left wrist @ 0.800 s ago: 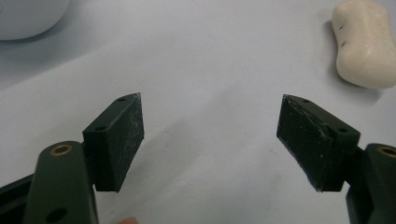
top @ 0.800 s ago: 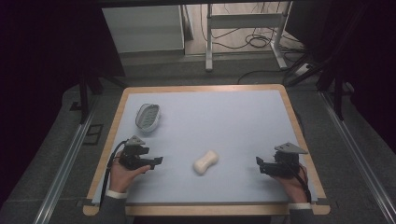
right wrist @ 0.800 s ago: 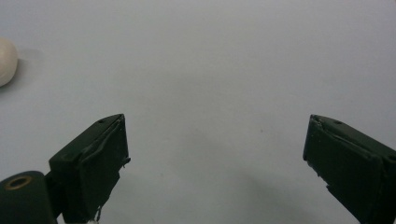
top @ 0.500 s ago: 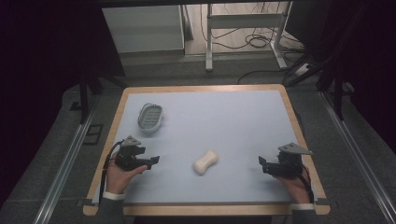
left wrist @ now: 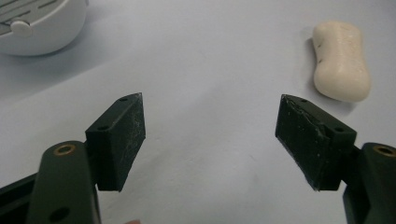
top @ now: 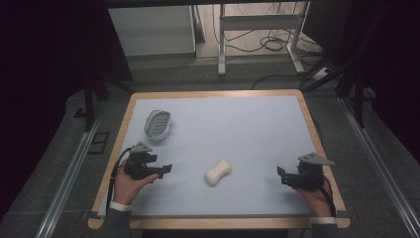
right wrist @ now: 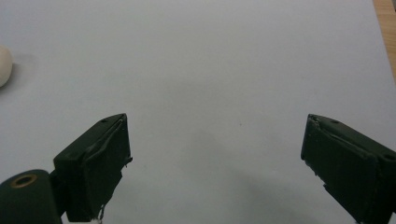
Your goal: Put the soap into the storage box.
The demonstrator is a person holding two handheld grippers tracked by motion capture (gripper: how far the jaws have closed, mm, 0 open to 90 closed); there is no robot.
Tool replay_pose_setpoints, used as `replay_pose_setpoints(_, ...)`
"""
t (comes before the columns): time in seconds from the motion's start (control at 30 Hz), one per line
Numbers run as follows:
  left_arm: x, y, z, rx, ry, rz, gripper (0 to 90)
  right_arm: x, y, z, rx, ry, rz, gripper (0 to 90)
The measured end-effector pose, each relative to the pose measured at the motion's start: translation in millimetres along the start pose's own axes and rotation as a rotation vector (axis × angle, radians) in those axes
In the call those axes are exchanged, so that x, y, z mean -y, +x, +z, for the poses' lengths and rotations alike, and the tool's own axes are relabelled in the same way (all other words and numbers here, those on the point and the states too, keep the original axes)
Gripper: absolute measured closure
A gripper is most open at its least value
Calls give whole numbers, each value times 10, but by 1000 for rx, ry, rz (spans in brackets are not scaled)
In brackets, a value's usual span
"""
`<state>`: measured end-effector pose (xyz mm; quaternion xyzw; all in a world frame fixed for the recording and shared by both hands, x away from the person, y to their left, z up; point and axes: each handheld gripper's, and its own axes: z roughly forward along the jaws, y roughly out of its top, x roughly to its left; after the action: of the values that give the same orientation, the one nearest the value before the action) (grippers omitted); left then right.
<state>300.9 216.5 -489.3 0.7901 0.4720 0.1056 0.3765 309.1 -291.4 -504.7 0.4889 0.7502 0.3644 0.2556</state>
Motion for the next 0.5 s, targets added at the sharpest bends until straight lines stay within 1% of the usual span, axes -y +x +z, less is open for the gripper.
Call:
replay_pose_setpoints(0.03, -18, -3, -11, 3, -3, 0, 243, 0, -1, -7, 13, -2, -1, 79)
replay_pose_setpoints(0.1, -58, -10, -30, 7, -8, 5, 242, 0, -1, -11, 14, -1, 1, 79)
replay_pose_setpoints(0.13, -79, -18, -45, 0, -11, 7, 237, 1, -3, -14, 14, -3, 1, 79)
replay_pose_setpoints(0.2, -120, -32, -73, -1, -21, 8, 239, 3, -16, -33, 17, -5, 3, 80)
replay_pose_setpoints(0.3, -178, -59, -98, -8, -22, 29, 242, 6, -23, -43, 20, -8, 8, 79)
replay_pose_setpoints(0.33, -195, -74, -104, -9, -21, 29, 242, 8, -25, -49, 22, -7, 7, 79)
replay_pose_setpoints(0.37, -213, -82, -109, -8, -20, 40, 243, 8, -25, -53, 23, -8, 8, 79)
replay_pose_setpoints(0.5, -277, -128, -125, -11, -10, 61, 243, 7, -24, -74, 25, -10, 8, 80)
